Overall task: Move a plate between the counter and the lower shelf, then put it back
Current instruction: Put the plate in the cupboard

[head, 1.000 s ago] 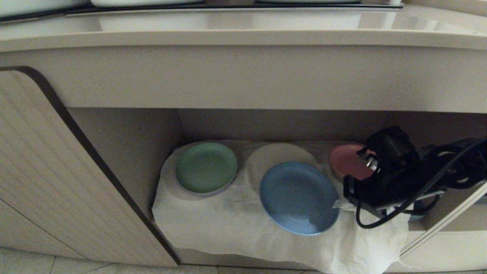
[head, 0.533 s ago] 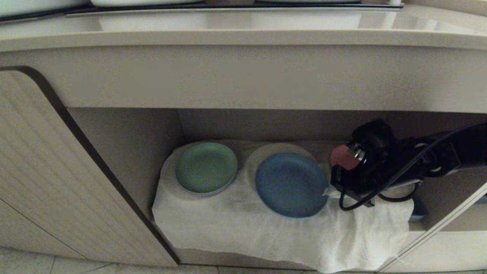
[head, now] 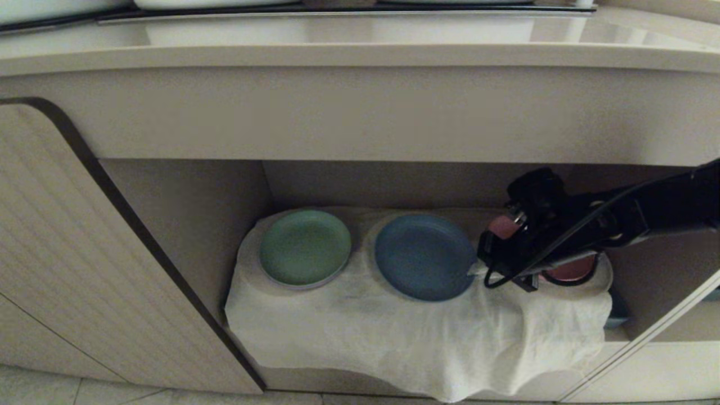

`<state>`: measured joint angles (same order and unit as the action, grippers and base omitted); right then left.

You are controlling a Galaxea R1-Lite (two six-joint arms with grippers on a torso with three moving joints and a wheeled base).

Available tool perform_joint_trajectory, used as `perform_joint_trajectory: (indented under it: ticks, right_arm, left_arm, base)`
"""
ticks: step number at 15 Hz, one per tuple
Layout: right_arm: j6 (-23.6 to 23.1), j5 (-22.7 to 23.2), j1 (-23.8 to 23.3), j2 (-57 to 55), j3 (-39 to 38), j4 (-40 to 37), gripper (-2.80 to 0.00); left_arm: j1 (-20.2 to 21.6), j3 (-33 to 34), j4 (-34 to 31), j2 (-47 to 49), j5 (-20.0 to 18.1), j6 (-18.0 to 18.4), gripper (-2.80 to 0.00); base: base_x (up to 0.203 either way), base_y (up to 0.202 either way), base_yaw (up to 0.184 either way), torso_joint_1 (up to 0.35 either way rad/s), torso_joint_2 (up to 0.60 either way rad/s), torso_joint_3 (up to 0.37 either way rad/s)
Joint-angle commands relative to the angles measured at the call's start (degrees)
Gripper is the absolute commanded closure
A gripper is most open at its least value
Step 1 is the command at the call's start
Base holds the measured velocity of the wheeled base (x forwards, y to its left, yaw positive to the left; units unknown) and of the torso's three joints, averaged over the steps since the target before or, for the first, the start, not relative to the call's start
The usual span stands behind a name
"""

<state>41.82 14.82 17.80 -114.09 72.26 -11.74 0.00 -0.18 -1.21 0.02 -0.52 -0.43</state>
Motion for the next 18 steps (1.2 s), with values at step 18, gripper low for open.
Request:
perform_joint_trajectory:
  ticks: [18]
  right_arm:
    - [2.9, -1.6, 0.2, -6.2, 5.0, 0.3, 0.00]
  left_arm:
    - [0.0, 0.0, 0.0, 0.0, 0.0, 0.0, 0.00]
  base:
    - [0.000, 0.000, 0.000, 0.000, 0.00, 0.000]
